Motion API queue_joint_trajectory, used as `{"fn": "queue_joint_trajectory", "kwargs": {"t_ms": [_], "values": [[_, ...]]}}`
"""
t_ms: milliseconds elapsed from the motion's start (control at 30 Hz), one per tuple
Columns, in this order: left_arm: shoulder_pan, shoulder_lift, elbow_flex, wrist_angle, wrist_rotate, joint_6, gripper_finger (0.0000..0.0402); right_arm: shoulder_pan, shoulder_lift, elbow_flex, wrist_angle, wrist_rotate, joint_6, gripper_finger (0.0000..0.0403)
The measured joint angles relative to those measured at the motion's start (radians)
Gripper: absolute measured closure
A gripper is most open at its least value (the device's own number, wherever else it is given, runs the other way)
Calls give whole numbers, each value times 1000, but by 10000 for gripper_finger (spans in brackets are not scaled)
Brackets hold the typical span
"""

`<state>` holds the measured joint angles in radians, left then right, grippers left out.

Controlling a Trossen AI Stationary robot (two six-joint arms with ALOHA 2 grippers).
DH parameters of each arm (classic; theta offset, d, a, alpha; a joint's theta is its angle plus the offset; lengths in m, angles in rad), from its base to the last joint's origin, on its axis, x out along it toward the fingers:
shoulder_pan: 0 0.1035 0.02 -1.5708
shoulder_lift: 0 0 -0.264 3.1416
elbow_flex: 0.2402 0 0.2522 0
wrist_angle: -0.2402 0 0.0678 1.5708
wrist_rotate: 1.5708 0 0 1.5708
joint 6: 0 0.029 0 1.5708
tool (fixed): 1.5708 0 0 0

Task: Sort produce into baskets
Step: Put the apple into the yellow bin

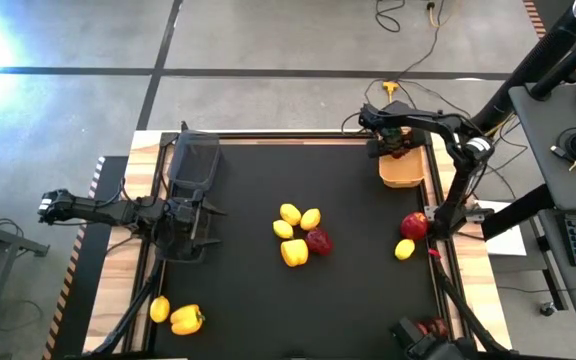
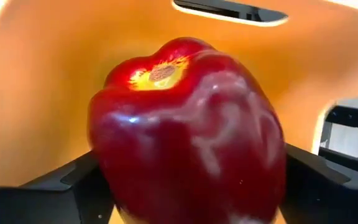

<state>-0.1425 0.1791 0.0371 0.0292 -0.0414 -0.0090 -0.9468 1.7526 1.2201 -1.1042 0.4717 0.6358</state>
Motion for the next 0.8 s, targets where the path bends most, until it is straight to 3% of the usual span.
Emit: {"fn": "queue_joint_trajectory", "kwargs": {"t_ms": [233,467,600,800], "values": [[0,0,0,0,0,0,42,-3,-72,0,11,41,-109,21],[0,0,0,0,0,0,42,57,-250,8,-44,-85,-176,19],[0,0,0,0,0,0,42,190,-363,7,-158,-193,-129,19],[0,0,0,0,0,0,42,545,-436,-3,-390,-251,59,19]]}}
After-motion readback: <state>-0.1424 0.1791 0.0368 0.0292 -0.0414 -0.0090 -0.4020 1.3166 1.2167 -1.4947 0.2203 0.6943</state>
